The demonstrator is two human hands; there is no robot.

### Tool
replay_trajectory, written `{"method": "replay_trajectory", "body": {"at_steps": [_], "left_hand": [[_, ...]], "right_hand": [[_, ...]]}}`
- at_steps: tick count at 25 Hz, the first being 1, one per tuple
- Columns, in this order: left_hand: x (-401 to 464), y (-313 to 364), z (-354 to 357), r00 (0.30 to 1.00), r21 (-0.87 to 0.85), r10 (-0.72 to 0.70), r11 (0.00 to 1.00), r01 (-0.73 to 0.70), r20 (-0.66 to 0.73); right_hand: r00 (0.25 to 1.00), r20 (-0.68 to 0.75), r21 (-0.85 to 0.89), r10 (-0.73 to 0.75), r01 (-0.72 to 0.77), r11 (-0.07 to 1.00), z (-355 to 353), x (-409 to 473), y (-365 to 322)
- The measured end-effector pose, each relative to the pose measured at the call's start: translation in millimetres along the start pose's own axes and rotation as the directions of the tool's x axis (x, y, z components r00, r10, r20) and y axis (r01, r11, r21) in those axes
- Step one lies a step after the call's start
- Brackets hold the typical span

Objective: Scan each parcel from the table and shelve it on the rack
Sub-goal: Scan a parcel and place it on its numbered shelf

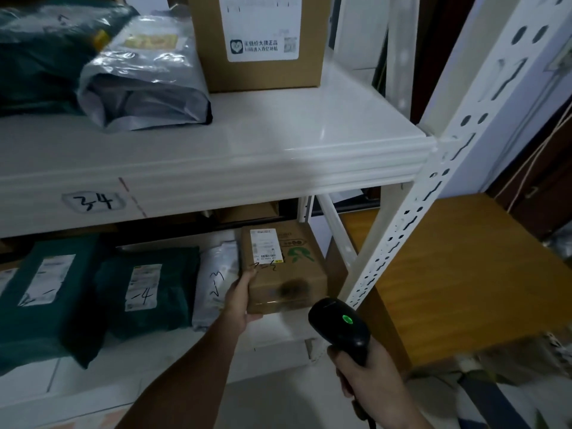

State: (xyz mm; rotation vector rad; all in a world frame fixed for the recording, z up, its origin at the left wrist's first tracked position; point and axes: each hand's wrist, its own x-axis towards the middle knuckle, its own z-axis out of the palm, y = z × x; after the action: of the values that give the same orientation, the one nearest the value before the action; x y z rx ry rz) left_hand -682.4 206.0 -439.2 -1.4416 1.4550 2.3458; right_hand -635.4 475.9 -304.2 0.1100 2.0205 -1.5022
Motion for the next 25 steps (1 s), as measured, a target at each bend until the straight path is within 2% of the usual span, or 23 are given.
{"method": "replay_trajectory", "body": {"at_steps": [6, 10, 12, 16, 19, 22, 25], "left_hand": [[25, -3, 6, 0.993, -0.102, -0.023, 0.995, 0.011, -0.118], [9, -1, 9, 0.984, -0.107, 0.002, 0.994, -0.022, -0.180], [-7, 0, 10, 0.985, -0.086, 0.032, 0.995, -0.047, -0.168], [-46, -15, 10, 0.962, 0.144, 0.184, 0.977, -0.157, -0.202], [-72, -32, 16, 0.929, 0.335, 0.329, 0.906, -0.259, -0.172], [-85, -47, 31, 0.889, 0.569, 0.458, 0.732, -0.375, -0.004], [-92, -51, 41, 0.849, 0.591, 0.462, 0.621, -0.515, 0.254]], "right_hand": [[0.996, -0.075, 0.039, 0.041, -0.038, 0.998, -1, -1, 11], [0.998, -0.064, -0.025, 0.008, -0.009, 1.000, -12, -6, 9], [0.999, -0.044, -0.072, -0.026, 0.023, 0.997, -25, -8, 7], [0.997, 0.025, -0.068, -0.068, 0.070, 0.995, -64, -22, 3], [0.992, 0.042, -0.039, -0.120, 0.122, 0.992, -93, -27, 4], [0.988, 0.000, -0.030, -0.158, 0.157, 0.987, -122, -27, 9], [0.984, -0.090, -0.007, -0.156, 0.156, 0.988, -149, -13, 20]]}}
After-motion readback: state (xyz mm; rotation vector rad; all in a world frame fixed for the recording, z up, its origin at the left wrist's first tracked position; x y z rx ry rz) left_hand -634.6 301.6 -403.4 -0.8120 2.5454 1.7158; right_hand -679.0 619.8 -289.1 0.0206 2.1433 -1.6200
